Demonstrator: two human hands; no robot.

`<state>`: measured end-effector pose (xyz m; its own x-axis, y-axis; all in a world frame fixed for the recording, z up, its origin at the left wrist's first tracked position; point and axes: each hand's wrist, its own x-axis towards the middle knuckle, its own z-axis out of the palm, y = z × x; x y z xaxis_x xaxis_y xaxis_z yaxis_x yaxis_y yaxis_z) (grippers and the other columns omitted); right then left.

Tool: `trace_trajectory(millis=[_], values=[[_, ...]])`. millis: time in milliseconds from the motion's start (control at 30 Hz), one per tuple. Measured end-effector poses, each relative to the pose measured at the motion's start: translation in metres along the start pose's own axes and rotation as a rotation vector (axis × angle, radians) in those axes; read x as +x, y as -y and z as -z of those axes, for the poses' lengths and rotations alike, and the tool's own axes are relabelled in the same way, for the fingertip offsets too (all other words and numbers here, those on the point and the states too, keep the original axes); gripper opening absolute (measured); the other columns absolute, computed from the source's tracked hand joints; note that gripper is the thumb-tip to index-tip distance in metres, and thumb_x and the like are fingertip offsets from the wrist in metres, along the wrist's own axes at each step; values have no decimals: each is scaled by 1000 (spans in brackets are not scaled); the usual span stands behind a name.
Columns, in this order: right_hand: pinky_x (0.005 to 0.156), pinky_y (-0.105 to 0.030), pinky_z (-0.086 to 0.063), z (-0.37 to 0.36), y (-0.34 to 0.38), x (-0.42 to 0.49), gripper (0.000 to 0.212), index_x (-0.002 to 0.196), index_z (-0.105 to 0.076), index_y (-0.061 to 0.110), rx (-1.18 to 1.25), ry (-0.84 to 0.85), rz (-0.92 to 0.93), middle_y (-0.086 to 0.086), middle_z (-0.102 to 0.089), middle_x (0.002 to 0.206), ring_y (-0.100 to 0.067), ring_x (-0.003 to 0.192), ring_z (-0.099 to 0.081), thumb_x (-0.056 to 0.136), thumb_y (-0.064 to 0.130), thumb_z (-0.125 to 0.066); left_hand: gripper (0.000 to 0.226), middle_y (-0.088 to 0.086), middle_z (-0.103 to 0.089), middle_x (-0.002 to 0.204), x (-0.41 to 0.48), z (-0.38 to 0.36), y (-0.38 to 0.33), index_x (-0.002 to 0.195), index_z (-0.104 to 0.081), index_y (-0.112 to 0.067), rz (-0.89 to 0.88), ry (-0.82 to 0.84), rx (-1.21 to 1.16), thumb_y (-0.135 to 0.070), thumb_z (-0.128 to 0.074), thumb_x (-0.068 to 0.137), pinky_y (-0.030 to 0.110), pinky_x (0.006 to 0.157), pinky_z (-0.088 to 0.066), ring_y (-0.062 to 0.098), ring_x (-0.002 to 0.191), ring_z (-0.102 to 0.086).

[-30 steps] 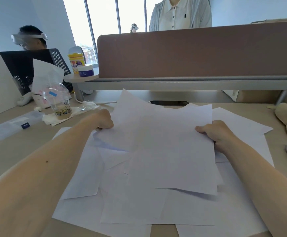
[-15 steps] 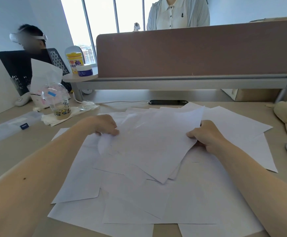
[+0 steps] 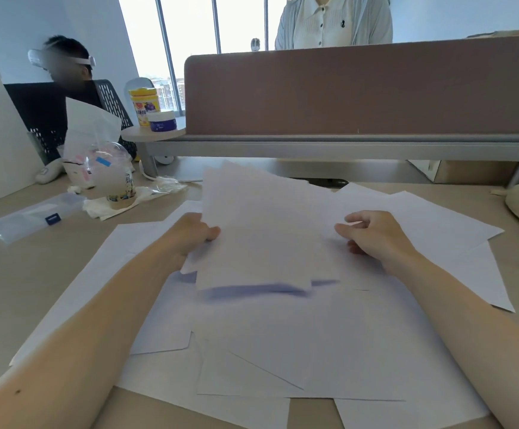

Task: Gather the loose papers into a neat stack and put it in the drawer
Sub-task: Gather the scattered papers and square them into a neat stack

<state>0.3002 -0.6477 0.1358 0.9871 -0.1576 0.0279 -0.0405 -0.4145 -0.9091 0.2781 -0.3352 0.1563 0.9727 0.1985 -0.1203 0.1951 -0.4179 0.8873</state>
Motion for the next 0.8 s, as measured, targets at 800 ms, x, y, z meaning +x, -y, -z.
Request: trace_trajectory(millis=[800], values=[[54, -30, -59, -51, 58, 17, 28, 105, -59, -3, 114, 240, -306, -22, -61, 98, -28, 66, -63, 82, 4, -74, 12, 21, -69, 106, 15, 67, 44, 100, -60, -10, 129, -251, -11, -8, -55, 90, 35, 70, -46, 36, 87, -66]])
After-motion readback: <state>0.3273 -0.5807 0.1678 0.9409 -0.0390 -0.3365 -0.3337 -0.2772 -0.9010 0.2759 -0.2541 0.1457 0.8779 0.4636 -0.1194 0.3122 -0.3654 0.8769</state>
